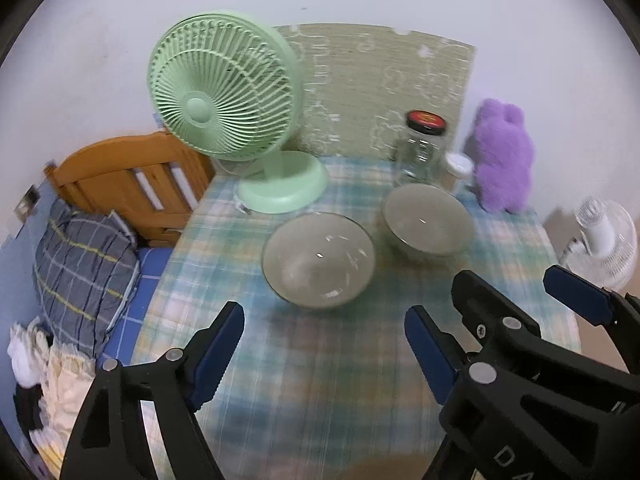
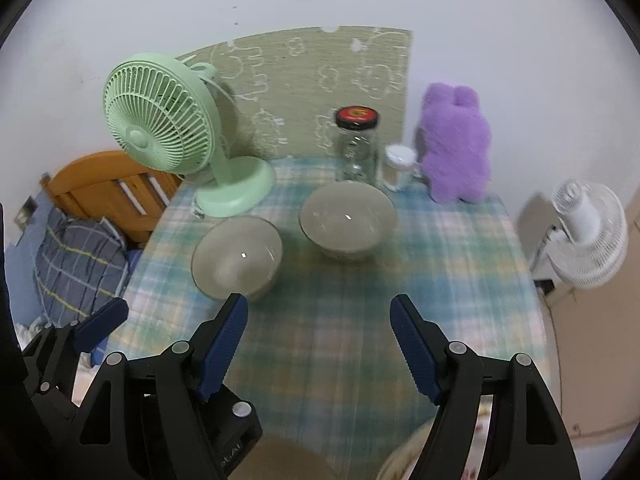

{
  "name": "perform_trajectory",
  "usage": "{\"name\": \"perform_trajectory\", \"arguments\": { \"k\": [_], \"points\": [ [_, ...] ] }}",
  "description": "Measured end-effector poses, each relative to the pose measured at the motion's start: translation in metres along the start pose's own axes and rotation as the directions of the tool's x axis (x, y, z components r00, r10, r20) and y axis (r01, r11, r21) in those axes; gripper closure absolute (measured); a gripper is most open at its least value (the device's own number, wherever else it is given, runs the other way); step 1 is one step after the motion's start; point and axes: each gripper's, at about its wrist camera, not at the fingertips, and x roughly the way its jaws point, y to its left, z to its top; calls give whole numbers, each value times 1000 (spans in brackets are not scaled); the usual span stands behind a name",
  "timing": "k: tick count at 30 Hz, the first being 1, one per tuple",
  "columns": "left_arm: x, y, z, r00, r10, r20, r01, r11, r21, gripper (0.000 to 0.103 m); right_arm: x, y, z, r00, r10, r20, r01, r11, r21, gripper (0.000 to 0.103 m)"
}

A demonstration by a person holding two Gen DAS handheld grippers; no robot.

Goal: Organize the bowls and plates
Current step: 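Move both grippers to the second large bowl near the glass jar, then close both grippers on the rim of the second large bowl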

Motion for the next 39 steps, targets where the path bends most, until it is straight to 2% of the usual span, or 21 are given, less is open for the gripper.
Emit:
{"name": "perform_trajectory", "arguments": {
  "k": [5,9,14,20,24,27,31,34,36,39],
  "points": [
    [22,4,13,998,66,-3,-66,997,-34,26,31,2,22,999,50,-3,-50,997,-55,27],
    [42,9,21,997,70,-15,-71,996,-55,35,55,5,34,996,84,-19,-85,994,-62,29],
    [71,16,28,993,107,-43,-109,993,-52,36,88,11,43,993,102,-51,-105,993,-51,35],
    [105,22,28,988,118,-99,-124,991,-57,52,127,18,47,987,121,-110,-126,991,-46,46],
    [123,28,28,986,113,-122,-120,992,-50,55,149,26,47,980,135,-145,-146,987,-68,54],
    [135,30,29,983,123,-137,-131,990,-49,62,160,31,47,980,125,-158,-140,986,-87,62],
    [147,35,29,979,141,-150,-153,986,-72,63,176,35,49,978,116,-172,-133,987,-91,70],
    [156,39,29,975,150,-162,-163,984,-69,69,185,38,50,978,106,-181,-125,987,-101,80],
    [159,39,28,973,154,-171,-167,984,-65,78,190,40,49,977,103,-186,-124,986,-107,85],
    [163,39,26,969,166,-181,-180,982,-59,85,194,41,48,980,88,-179,-111,986,-123,91]
  ]
}}
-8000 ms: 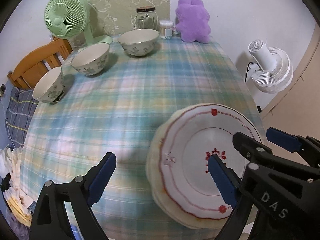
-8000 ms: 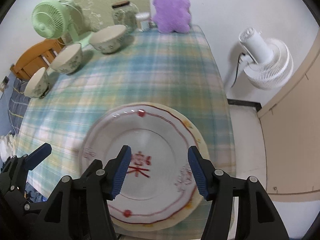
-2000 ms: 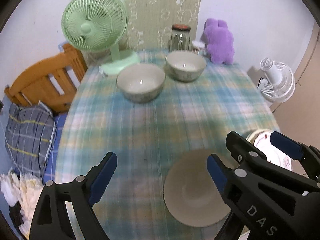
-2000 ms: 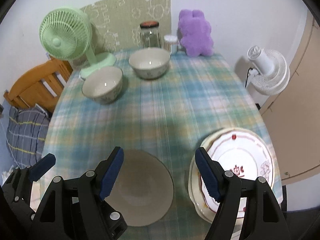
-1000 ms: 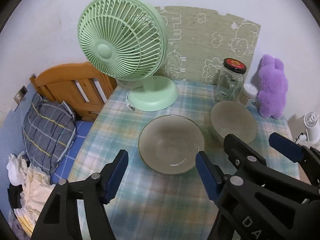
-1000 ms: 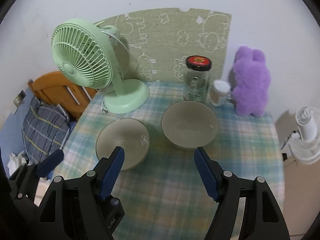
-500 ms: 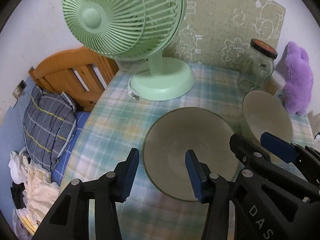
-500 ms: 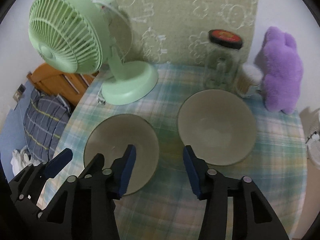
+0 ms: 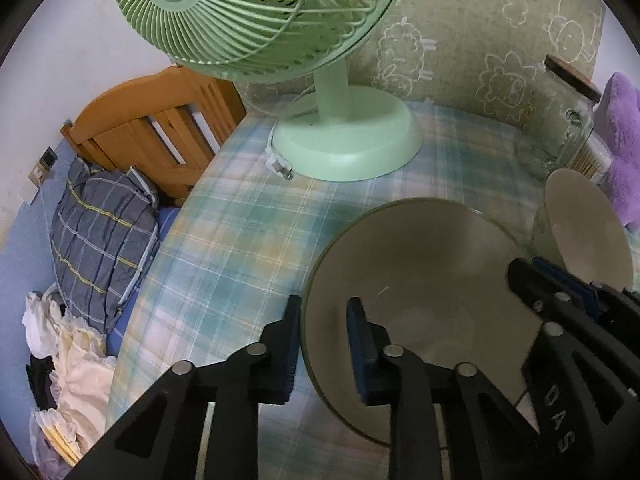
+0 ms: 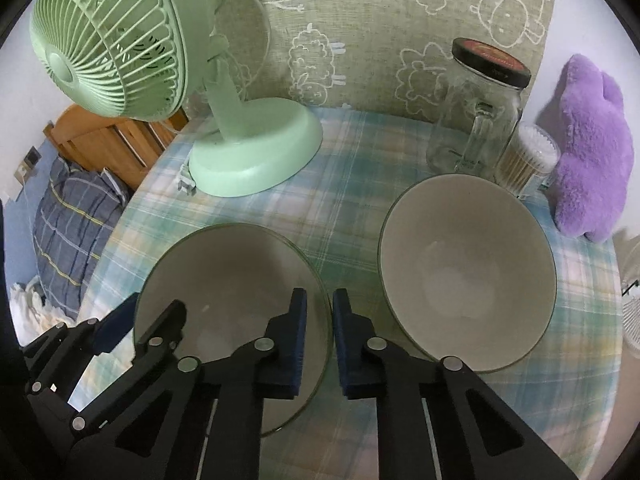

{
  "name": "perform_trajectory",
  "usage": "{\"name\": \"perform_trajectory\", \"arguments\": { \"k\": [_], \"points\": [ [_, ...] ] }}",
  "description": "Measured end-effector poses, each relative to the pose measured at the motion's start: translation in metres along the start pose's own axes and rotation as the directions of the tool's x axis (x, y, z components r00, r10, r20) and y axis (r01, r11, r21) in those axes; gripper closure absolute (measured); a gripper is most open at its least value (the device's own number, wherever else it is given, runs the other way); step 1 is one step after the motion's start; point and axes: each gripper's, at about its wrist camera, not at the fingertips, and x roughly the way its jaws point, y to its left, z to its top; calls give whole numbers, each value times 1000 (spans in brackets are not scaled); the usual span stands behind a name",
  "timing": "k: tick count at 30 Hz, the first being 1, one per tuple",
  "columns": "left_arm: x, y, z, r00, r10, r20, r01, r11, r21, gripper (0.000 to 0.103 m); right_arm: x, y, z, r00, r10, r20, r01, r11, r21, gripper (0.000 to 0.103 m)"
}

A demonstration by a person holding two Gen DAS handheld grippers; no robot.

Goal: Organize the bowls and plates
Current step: 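Close both grippers on the rim of the second large bowl, then lift the second bowl with both grippers and carry it toward the plate stack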

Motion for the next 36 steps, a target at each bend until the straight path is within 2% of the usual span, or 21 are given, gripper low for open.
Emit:
{"name": "perform_trajectory", "arguments": {
  "k": [13,20,27,36],
  "points": [
    [-8,-4,-10,1000,-21,-13,21,1000,15,88,-8,0,-8,999,-36,8,36,999,-9,91],
    [-26,-11,-26,999,-36,-11,37,998,47,88,-24,-8,-29,998,-53,-15,53,998,17,91],
    [-60,-9,-42,998,-63,7,63,996,64,89,-59,-12,-49,997,-73,-4,73,996,57,91],
    [-126,12,-57,988,-120,98,112,990,80,89,-131,2,-68,990,-128,63,122,988,90,91]
  ]
}}
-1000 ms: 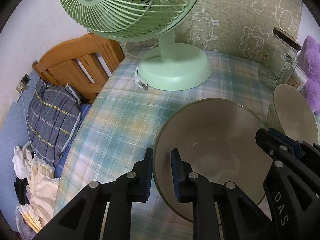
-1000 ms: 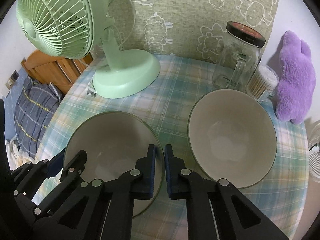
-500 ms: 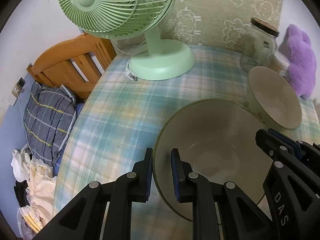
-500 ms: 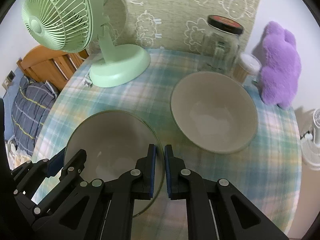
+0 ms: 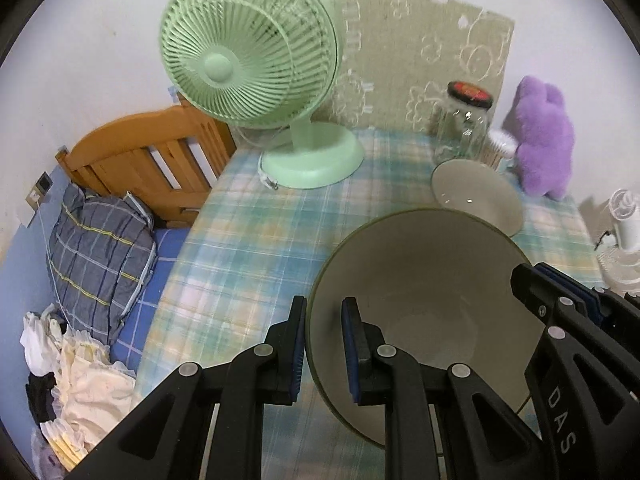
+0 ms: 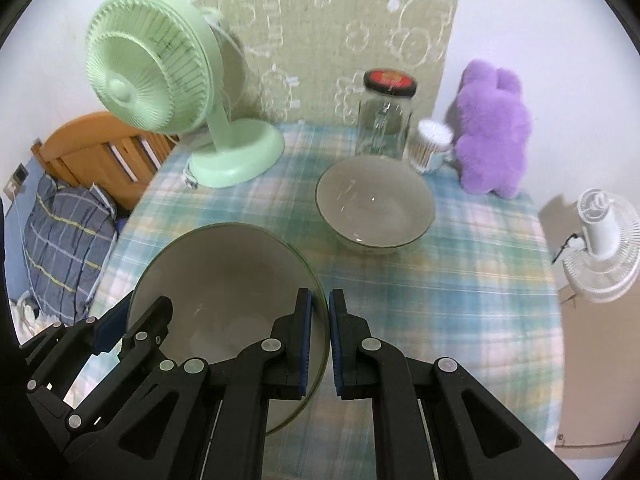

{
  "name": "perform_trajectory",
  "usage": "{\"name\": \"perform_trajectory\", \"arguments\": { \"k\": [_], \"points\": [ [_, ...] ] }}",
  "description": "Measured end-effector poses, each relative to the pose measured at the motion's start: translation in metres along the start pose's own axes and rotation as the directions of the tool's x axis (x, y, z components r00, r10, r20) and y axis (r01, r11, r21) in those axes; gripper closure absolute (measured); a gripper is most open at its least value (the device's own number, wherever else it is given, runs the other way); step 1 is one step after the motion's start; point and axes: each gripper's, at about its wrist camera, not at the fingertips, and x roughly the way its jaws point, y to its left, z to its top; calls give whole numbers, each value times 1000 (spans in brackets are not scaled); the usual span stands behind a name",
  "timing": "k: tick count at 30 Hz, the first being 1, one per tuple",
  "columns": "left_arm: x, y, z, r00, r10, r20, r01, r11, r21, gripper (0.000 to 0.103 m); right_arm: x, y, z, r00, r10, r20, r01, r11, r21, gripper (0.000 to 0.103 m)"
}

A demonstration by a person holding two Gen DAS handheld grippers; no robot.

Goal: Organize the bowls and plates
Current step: 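Lift the second bowl with both grippers and carry it toward the plate stack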

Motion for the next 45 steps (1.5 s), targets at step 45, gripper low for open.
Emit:
{"name": "perform_trajectory", "arguments": {
  "k": [45],
  "points": [
    [-59,-15,-136,987,-151,-56,158,976,150,89,-96,-7,-157,987,-157,-42,161,977,136,91]
  ]
}}
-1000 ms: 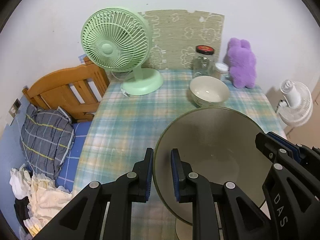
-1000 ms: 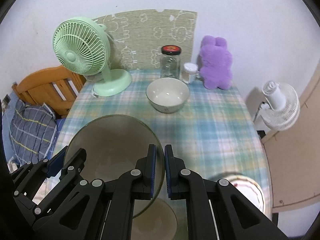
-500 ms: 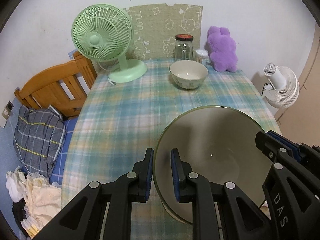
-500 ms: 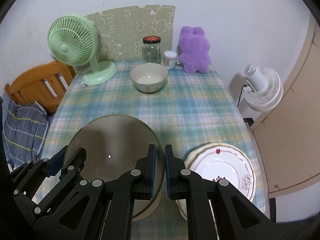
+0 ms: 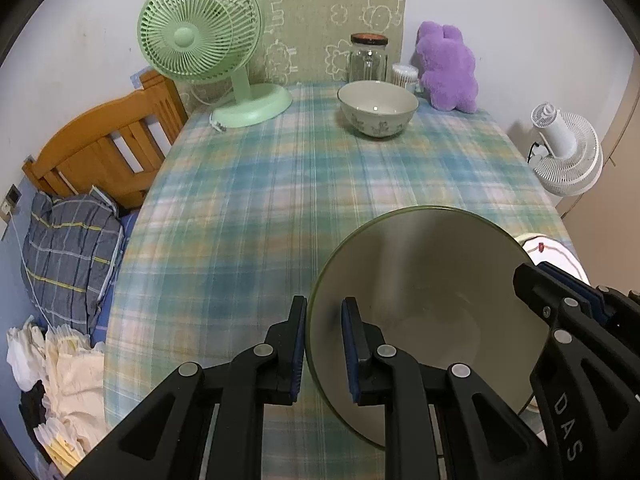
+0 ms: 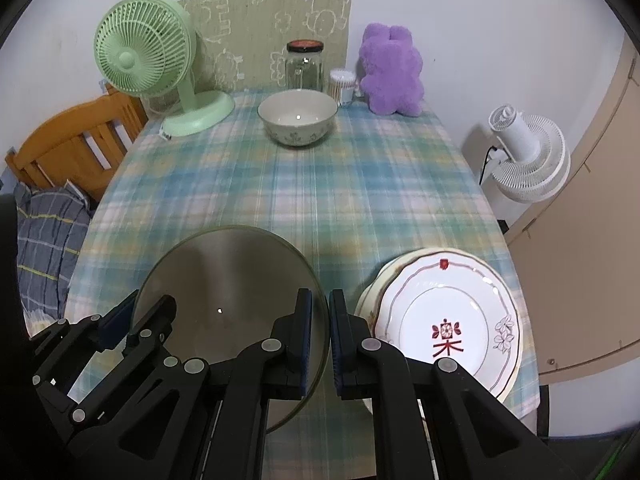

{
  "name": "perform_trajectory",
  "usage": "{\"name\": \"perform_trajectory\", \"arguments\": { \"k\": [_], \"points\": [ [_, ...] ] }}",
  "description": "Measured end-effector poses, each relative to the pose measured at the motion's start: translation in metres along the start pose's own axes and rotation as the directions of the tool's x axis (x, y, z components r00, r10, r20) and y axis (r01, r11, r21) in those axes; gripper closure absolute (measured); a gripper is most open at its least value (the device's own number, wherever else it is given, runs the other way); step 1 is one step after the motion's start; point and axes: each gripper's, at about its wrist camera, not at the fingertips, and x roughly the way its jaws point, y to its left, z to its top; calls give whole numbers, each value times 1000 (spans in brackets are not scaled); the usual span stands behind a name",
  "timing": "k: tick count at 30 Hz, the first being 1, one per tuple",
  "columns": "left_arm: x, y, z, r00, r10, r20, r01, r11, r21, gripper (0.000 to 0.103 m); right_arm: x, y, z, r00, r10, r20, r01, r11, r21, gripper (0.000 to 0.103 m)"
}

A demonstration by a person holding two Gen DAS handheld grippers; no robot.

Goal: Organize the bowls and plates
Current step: 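Lift the second bowl with both grippers and carry it toward the plate stack, then lower the bowl beside the plate stack and open both grippers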

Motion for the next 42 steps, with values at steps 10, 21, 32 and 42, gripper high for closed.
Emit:
{"name": "perform_trajectory", "arguments": {
  "k": [10,21,32,42],
  "points": [
    [21,-3,-8,998,-2,-68,2,1000,-8,89,22,1,-6,998,-3,-68,2,1000,-25,91],
    [39,-1,-7,994,15,-106,-16,1000,-7,89,43,1,-6,993,15,-119,-18,1000,-24,91],
    [40,-3,-9,995,39,-97,-38,999,14,88,53,0,-7,991,33,-130,-36,999,-17,91],
    [31,-4,-12,995,-33,-92,36,999,39,58,57,-5,-12,991,58,-123,-56,998,18,90]
  ]
}}
